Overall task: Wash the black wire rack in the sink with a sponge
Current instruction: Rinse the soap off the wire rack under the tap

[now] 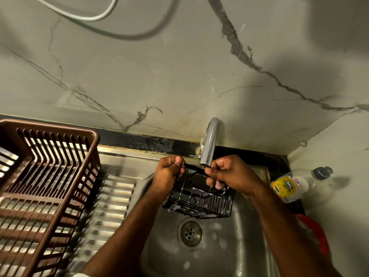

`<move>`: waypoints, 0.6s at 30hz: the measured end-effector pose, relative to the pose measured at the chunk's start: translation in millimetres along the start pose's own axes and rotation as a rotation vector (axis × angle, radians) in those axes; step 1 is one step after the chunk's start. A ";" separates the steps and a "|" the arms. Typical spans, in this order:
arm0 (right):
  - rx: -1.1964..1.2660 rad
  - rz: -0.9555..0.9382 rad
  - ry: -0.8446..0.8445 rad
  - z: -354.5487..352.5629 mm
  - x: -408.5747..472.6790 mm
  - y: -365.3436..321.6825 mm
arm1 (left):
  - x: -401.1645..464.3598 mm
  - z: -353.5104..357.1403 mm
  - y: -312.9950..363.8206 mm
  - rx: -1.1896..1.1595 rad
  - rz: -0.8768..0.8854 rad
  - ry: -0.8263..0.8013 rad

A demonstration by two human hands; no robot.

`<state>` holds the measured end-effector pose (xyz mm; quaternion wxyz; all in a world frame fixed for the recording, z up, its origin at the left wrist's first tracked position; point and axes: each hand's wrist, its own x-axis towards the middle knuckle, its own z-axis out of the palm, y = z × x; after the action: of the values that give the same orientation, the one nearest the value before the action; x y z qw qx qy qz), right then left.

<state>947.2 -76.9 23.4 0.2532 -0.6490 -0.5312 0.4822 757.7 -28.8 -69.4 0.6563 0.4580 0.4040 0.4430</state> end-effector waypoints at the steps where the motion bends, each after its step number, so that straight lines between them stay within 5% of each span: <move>1: -0.013 0.009 -0.011 -1.0 1.3 0.7 | -0.1 -1.0 -0.8 0.009 -0.009 0.014; 8: -0.248 -0.033 0.088 25.6 20.4 -8.0 | -1.2 12.7 -1.9 0.037 0.009 0.015; 18: -0.152 0.024 0.032 4.6 18.5 -10.7 | 6.0 -5.9 6.6 -0.023 -0.010 0.160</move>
<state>937.8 -57.2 23.9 0.2060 -0.6804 -0.5543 0.4329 752.4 -20.4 -65.3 0.6292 0.4118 0.4522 0.4796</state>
